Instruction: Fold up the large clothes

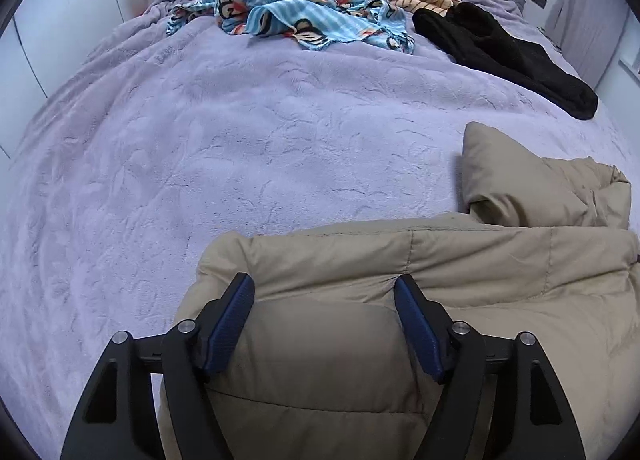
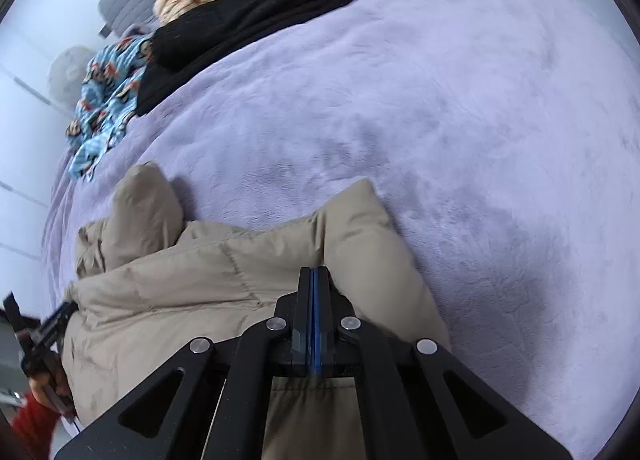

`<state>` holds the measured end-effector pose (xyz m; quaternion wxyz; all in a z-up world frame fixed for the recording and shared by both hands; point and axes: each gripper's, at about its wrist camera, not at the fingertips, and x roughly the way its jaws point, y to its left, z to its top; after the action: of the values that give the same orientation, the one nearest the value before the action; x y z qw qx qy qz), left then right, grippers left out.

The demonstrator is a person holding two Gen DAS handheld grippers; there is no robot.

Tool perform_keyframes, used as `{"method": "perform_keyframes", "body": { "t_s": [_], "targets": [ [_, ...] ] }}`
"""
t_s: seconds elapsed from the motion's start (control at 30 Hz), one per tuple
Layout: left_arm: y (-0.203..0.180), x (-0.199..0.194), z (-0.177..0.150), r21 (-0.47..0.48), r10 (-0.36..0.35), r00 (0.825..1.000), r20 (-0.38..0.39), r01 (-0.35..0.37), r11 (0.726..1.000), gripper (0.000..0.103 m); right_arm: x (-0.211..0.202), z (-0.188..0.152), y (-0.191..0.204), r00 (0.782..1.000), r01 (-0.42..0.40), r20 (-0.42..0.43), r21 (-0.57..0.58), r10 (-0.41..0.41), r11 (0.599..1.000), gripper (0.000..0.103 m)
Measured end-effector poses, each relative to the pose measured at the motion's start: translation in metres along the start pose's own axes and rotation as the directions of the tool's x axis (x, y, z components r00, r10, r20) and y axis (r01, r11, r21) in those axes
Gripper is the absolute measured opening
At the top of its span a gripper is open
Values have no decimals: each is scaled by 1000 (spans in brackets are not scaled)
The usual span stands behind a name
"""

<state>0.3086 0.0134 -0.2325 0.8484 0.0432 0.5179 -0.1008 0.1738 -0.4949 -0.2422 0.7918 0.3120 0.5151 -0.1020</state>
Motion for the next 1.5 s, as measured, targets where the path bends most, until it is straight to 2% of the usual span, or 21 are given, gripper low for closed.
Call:
{"method": "perform_keyframes", "body": {
  "t_s": [0.1,0.23,0.43,0.53,0.6,0.7,0.77,0.83,1.0,1.03,1.2,1.3,1.47,1.5],
  "targets": [
    [-4,10,2,0,-4,1000,2,4,1000,79,20,7,-5,1000,7,5,29,-7,1000,0],
    [0,11,7,-32,-18,1000,-19,18,999,82,27,14,1,999,44,2,19,-44,999,0],
    [10,-25,6,-58,51,998,-36,-53,997,81,-2,8,16,996,92,2,23,-92,995,4],
    [18,-47,1,-64,75,996,-51,-78,995,81,-26,-4,21,998,63,2,36,-63,997,5],
    [24,-63,-6,-77,78,995,-63,-83,994,81,-45,-16,24,999,44,5,40,-44,998,8],
    [31,-86,-23,-92,76,994,-85,-83,992,81,-70,-40,31,1000,27,11,40,-28,999,20],
    [30,-99,-36,-96,75,992,-101,-85,992,82,-84,-58,34,1000,23,15,45,-24,999,40],
    [28,-109,-51,-101,72,990,-124,-85,991,82,-95,-75,37,999,27,16,55,-28,998,50],
    [18,-129,-89,-136,41,982,-187,-67,988,81,-116,-123,41,1000,-1,-19,94,3,996,51],
    [14,-131,-97,-139,27,979,-203,-56,989,81,-116,-130,42,1000,-4,-30,104,8,995,54],
    [-4,-144,-130,-106,23,969,-246,-50,993,82,-118,-170,46,996,-2,-87,137,14,991,57],
    [-13,-151,-146,-111,-8,960,-281,-24,994,82,-118,-192,47,992,3,-122,162,17,987,58],
    [-28,-162,-166,-96,-24,948,-317,-7,995,82,-121,-221,50,984,11,-176,183,22,983,63],
    [-29,-164,-169,-102,-31,946,-322,-2,995,88,-122,-225,50,982,12,-185,189,23,982,63]
  ]
}}
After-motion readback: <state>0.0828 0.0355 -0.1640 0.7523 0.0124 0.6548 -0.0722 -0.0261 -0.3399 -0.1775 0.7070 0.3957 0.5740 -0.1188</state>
